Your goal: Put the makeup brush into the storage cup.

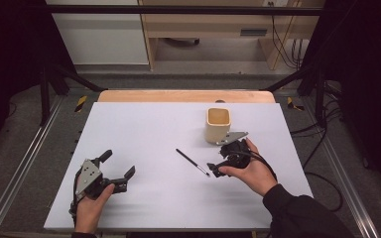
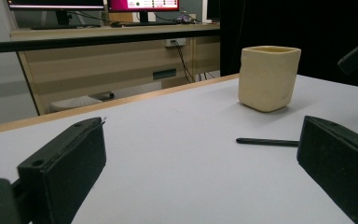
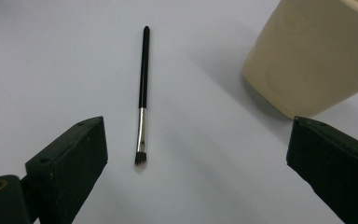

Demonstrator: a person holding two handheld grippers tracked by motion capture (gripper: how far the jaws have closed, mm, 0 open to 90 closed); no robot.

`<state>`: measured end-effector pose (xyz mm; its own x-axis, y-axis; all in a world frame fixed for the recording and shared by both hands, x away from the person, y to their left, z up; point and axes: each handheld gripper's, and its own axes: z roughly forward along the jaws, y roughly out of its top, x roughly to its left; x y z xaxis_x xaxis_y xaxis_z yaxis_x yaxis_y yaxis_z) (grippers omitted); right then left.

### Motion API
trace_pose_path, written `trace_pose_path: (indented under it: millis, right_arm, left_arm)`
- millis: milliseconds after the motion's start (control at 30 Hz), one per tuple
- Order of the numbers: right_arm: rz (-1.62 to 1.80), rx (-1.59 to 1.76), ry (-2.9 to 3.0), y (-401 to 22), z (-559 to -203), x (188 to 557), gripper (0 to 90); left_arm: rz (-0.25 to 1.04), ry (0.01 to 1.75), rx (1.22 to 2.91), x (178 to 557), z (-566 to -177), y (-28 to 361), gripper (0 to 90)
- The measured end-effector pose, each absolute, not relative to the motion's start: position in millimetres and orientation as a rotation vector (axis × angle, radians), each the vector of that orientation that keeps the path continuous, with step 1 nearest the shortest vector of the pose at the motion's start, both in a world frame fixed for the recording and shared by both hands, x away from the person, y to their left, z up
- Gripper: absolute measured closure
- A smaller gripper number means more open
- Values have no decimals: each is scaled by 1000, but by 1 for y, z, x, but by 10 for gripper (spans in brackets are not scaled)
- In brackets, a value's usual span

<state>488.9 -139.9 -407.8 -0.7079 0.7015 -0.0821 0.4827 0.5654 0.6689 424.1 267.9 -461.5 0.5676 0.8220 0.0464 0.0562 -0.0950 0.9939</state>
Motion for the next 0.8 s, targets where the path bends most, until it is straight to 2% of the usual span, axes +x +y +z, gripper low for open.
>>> trace_pose_path:
  millis: [800]
  right_arm:
    - [837, 982, 2547, -109, -430, 501, 79]
  left_arm:
    - [765, 766, 1553, 425, -461, 268, 11]
